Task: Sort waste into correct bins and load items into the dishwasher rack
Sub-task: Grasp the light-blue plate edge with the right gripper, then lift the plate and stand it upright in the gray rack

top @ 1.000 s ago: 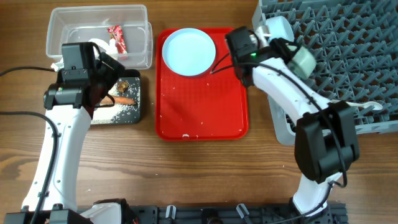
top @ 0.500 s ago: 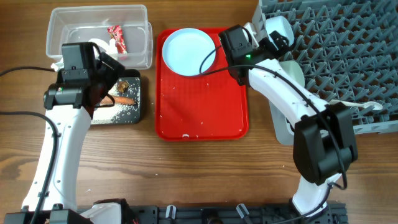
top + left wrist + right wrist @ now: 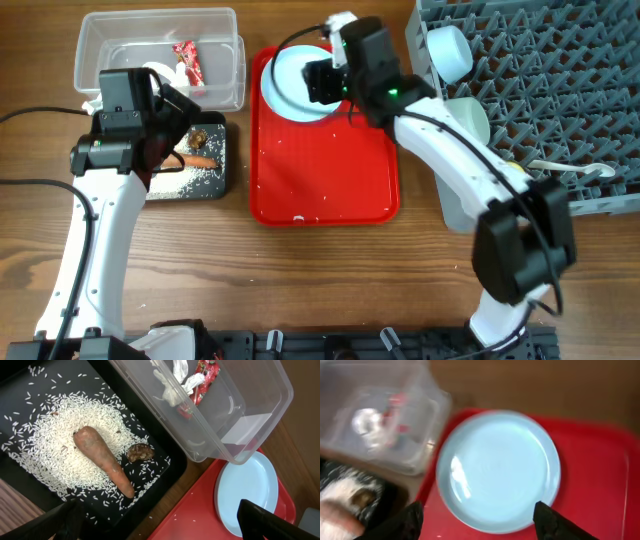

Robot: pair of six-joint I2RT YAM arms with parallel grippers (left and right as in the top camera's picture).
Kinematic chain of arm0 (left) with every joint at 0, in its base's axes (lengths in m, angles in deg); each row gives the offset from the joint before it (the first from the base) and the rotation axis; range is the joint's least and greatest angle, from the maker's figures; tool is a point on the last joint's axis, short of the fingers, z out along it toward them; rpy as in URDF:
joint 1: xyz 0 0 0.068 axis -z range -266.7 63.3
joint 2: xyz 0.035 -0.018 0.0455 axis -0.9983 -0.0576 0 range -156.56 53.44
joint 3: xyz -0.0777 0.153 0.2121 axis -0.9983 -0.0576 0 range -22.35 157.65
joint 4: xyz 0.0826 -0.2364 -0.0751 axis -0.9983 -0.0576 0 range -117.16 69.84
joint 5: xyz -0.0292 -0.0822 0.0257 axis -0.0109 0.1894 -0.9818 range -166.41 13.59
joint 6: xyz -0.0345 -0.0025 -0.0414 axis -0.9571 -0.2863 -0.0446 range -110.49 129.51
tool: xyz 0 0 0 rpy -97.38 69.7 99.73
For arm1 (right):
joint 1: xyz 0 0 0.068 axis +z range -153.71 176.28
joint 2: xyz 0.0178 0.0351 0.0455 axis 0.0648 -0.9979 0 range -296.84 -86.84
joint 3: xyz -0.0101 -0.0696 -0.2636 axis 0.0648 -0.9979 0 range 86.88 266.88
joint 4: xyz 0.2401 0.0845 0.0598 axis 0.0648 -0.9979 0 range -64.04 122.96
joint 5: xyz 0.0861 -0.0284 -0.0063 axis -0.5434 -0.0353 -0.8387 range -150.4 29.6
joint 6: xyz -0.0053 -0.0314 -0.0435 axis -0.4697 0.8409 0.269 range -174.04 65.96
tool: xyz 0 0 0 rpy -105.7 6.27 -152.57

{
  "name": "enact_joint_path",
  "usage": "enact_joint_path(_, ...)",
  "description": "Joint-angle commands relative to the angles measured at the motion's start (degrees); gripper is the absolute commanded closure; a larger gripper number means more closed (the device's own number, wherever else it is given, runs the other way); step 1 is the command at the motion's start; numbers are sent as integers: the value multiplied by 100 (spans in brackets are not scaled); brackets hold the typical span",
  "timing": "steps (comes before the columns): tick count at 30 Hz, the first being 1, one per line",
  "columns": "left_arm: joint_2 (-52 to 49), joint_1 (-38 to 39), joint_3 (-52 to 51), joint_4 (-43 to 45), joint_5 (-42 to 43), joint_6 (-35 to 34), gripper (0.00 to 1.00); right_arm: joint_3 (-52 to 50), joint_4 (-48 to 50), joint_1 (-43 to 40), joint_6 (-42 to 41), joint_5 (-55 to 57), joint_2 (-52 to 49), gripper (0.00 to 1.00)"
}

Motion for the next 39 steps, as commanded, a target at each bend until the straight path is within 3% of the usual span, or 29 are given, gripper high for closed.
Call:
enact_joint_path(1,-13,15,-26,13,-15,50,0,7,-127,9,-2345,1137,-691,44)
enact_joint_path(9,-13,15,-26,13,-15,50,0,7,-184,46,-2743,1196,-1137,79)
enact_joint_path(22,-13,15,-26,15,-15,50,0,9,7,52,-3034,553,-1606,81)
enact_joint_path(23,-13,15,-26,13,-15,50,0,9,-37,52,-3032,492,-1606,83)
enact_joint_path(25,-13,15,-26,13,-15,50,0,9,-146,50,-3032,214,-1606,96)
enact_joint_path(30,-13,15,-26,13,-15,50,0,11,-367,11,-3023,-422,-1541,96)
enact_joint_path(39,-13,15,-26,13,-13,50,0,11,-1276,-605,-1226,61,-160,96)
